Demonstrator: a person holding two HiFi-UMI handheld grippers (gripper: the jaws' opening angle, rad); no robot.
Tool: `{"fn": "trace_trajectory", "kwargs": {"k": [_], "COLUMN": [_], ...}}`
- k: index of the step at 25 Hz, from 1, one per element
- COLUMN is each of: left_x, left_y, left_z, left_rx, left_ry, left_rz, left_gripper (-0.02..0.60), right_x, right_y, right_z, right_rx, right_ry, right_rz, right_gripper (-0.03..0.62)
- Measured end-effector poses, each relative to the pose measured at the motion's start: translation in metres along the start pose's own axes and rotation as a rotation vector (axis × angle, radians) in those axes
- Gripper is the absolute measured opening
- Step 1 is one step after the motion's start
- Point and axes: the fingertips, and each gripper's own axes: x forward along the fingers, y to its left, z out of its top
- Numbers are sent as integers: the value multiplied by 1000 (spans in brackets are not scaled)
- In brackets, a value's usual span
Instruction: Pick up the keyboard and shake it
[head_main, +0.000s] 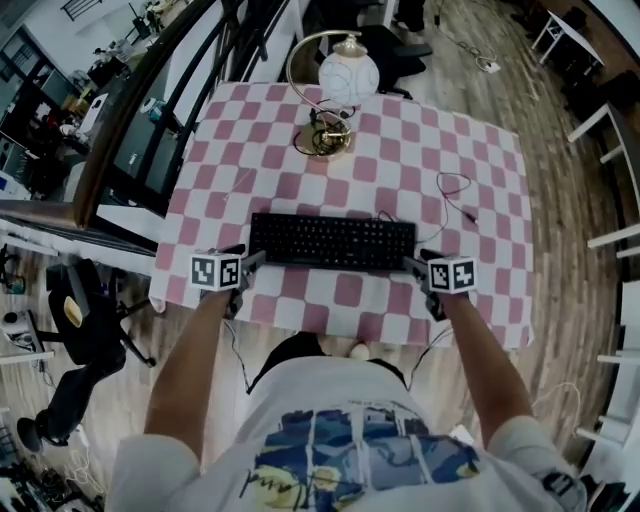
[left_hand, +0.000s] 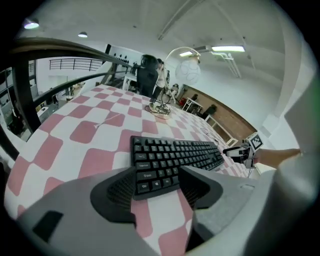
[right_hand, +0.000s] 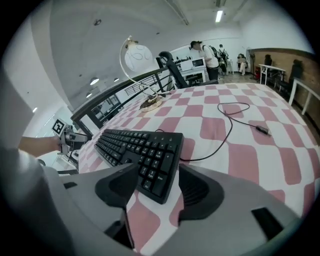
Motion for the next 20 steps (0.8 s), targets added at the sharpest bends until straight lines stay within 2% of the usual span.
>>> {"fn": "trace_trajectory", "kwargs": {"k": [4, 8, 14, 20], "left_x": [20, 33, 54, 62], "left_y": [25, 36, 30, 32], "left_z": [5, 13, 12, 7], "left_rx": [0, -37, -31, -34], "left_ry": [58, 67, 104, 135], "left_rz": [-3, -42, -111, -66], "left_gripper": [271, 288, 298, 295], "right_x": [21, 33, 45, 49], "right_y": [-6, -9, -5, -4], "right_z": [5, 6, 6, 7], "right_rx": [37, 70, 75, 73], "right_ry": [54, 96, 141, 135], "right_rz": [-11, -7, 43, 42], "right_gripper": [284, 315, 308, 299]}}
